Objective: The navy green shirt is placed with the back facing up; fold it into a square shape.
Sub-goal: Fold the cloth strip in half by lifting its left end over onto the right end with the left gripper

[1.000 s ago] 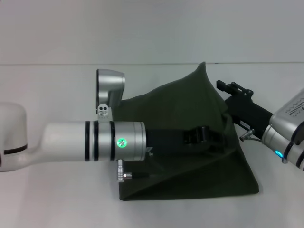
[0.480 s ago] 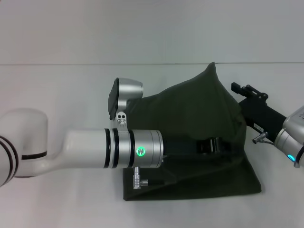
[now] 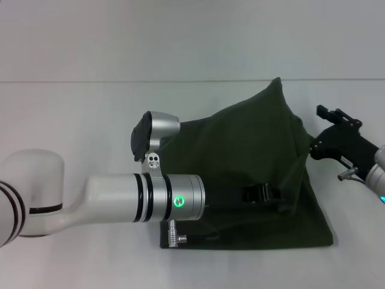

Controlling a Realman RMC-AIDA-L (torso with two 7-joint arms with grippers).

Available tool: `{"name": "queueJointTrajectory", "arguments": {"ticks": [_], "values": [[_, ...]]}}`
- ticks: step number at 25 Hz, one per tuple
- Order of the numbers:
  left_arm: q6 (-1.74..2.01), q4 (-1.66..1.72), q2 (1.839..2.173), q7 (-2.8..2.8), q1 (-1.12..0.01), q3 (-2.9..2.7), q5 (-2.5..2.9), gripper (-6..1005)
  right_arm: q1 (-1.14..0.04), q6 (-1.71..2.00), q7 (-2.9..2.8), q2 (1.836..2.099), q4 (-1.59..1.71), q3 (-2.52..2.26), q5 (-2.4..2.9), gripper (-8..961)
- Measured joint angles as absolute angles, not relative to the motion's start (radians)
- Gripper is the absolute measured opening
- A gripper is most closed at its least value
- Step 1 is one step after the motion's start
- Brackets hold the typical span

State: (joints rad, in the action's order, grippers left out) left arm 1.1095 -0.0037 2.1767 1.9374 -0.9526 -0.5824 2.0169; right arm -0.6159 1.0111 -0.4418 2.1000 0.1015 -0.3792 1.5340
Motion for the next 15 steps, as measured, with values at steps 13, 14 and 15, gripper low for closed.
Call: {"name": "queueJointTrajectory", "arguments": {"ticks": [13,14,15], "values": [[1.097,-0.017,2.177,1.933,-0.950,-0.567,2.010,53,-0.604,0.972,-0.405,2.101,0.108,-0.249,1.533,718],[1.096,-0.022,2.177,1.933,-0.950,-0.567,2.010,55,-0.603,0.977,-0.400,2.101,0.106,-0.232,1.533,718],[1.093,-0.029,2.177,1.933,-0.951,-0.564,2.010,57,-0.600,0.984,-0.396,2.101,0.104,-0.216,1.532,718]]}}
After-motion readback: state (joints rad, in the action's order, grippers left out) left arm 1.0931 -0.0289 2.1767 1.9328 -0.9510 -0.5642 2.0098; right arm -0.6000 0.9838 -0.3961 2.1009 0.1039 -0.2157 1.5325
